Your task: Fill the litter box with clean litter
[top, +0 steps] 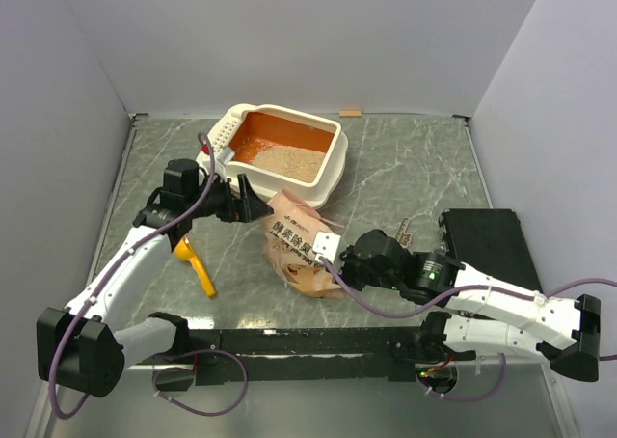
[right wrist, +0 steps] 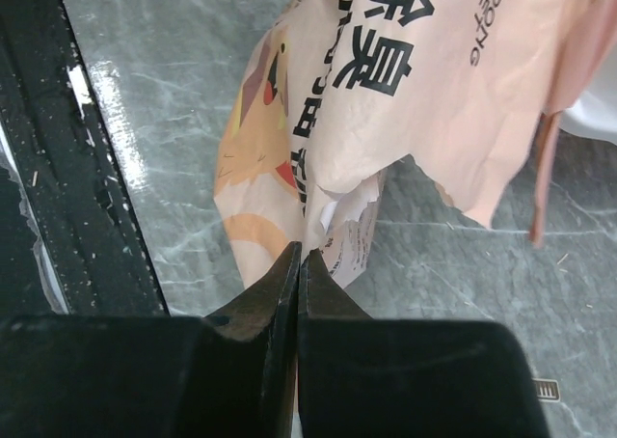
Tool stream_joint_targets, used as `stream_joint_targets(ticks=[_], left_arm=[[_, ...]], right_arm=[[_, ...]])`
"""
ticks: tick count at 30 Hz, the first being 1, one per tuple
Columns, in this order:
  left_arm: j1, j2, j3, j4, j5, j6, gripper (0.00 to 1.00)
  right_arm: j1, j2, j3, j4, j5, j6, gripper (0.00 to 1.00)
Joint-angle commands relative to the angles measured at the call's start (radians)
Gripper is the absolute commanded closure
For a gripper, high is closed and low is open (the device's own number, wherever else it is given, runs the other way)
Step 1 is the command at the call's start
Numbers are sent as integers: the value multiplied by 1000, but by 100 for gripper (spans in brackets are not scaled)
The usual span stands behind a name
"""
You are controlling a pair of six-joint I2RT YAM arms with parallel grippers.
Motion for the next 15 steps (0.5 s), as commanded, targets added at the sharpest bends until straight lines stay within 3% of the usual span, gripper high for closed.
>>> stream_joint_targets(ticks=[1, 5, 15], left_arm=[[5, 19, 76, 125, 179, 32, 3], [5, 72, 73, 206, 270, 27, 3], [-5, 249, 147, 202, 467, 116, 2]], right_arm=[[31, -26, -9, 23, -1, 20, 100], [40, -31, -10, 28, -25, 23, 100], [60, -54, -24, 40, -21, 47, 100]])
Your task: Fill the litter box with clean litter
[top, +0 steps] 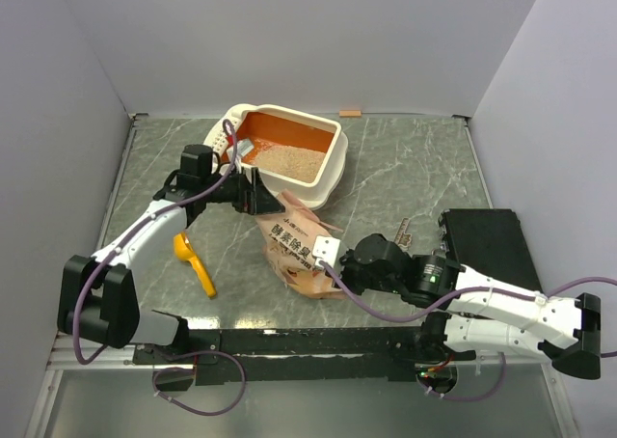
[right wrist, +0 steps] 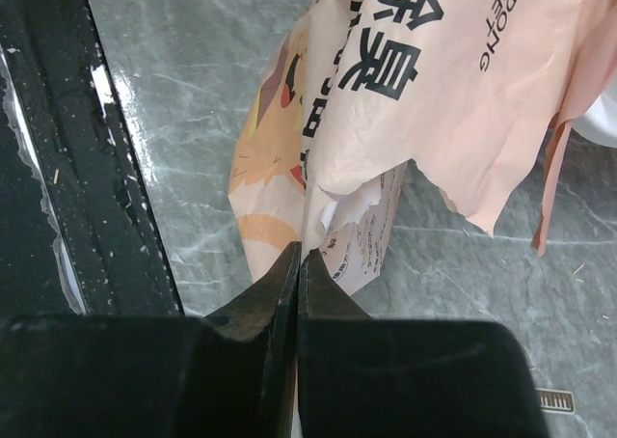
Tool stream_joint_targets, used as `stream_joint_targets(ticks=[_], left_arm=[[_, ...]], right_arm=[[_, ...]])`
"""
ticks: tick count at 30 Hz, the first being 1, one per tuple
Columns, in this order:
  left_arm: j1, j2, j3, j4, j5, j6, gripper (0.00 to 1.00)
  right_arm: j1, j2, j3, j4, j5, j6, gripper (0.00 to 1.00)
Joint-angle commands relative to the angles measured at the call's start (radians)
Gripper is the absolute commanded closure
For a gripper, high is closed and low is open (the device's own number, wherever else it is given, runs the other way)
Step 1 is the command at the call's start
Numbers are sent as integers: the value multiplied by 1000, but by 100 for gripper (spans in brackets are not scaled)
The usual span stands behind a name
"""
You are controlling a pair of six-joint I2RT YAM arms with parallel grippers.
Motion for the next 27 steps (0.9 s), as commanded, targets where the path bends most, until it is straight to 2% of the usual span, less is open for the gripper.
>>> stream_joint_targets(ticks=[1, 4, 5, 7, 8, 13, 14, 16, 17, 19, 20, 21, 23, 27], left_arm=[[-4, 5, 33, 55, 158, 61, 5], [-12, 10, 27, 66, 230, 72, 34], [-15, 10, 27, 66, 255, 80, 55], [-18, 1, 16, 98, 288, 75, 76], [-21, -7, 8, 115, 299, 58, 99], [-46, -68, -25, 127, 336, 84, 99], [-46, -75, -29, 127, 339, 93, 99], [-46, -117, -54, 162, 336, 86, 99], [-46, -136, -70, 205, 328, 74, 99], [-46, -203, -130, 268, 310, 52, 99], [-46, -226, -148, 337, 305, 23, 99], [-46, -272, -189, 381, 296, 5, 99], [-46, -314, -223, 449, 264, -21, 99], [-47, -404, -288, 495, 235, -8, 99]], right_arm=[[21, -47, -11, 32, -23, 29, 100], [24, -51, -14, 30, -20, 32, 100], [22, -50, -12, 29, -18, 33, 100], [24, -48, -9, 27, -17, 38, 100], [22, -47, -6, 27, -12, 41, 100], [22, -48, -17, 52, 43, 70, 100], [24, -47, -17, 63, 84, 82, 97], [24, -51, -9, 61, 176, 118, 70], [24, -65, -2, 60, 209, 122, 49], [22, -106, 12, 72, 288, 128, 40], [21, -122, 17, 81, 304, 124, 31], [21, -139, 23, 102, 313, 112, 27], [18, -174, 55, 119, 289, 83, 21], [4, -162, 153, 129, 211, 26, 15]])
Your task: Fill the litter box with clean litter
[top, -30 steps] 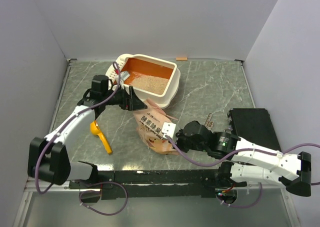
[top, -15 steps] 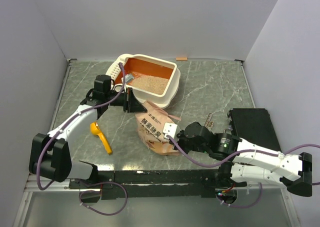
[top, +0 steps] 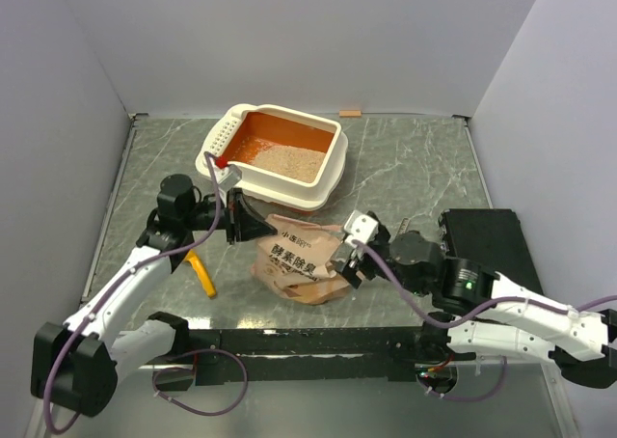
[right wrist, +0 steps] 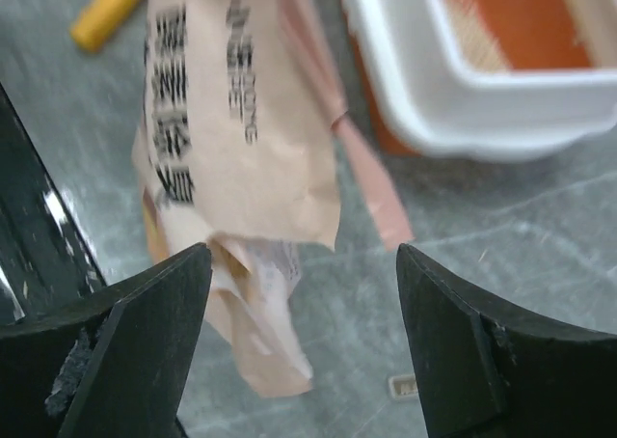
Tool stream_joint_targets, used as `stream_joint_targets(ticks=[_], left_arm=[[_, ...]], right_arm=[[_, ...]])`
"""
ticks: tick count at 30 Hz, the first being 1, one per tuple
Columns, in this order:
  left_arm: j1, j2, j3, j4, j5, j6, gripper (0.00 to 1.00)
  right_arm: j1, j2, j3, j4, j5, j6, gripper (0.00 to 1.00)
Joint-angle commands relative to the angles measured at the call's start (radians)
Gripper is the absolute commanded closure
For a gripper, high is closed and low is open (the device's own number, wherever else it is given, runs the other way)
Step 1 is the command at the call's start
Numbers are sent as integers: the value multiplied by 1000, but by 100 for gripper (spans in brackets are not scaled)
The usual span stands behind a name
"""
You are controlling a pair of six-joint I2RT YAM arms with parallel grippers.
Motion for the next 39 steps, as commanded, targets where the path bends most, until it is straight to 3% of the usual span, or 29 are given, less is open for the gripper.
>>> stream_joint_targets(ticks=[1, 4, 11, 16, 24, 29, 30, 32, 33, 34, 38, 39], left_arm=[[-5, -92, -30, 203, 10, -30, 99], [-5, -121, -54, 235, 15, -34, 99], [-7, -148, -93, 278, 27, -41, 99], [-7, -167, -104, 303, 27, -54, 99], [-7, -188, -108, 319, 24, -61, 99], [-7, -193, -107, 329, 29, -70, 99], [-7, -193, -101, 297, 27, -64, 99], [-7, -182, -52, 193, -12, 4, 99], [-7, -178, -23, 124, -41, 78, 99], [-7, -172, 7, -12, -83, 105, 96], [-7, -202, 167, -277, -712, 120, 86], [-7, -230, 180, -297, -814, 107, 78]], right_arm=[[-24, 25, 157, 84, -42, -69, 15], [-81, 109, 234, 69, -154, -119, 14], [-302, 260, 351, 0, -584, -159, 12], [-348, 373, 414, -86, -806, -222, 9], [-350, 508, 394, -99, -955, -230, 8], [-340, 585, 400, -43, -969, -188, 7], [-339, 611, 418, -43, -966, -188, 12], [-319, 643, 461, -78, -926, -185, 90], [-313, 668, 513, -94, -844, -173, 100], [-307, 671, 535, -120, -810, -178, 100], [-238, 593, 601, -66, -630, -155, 100], [-230, 588, 624, -71, -609, -150, 100]])
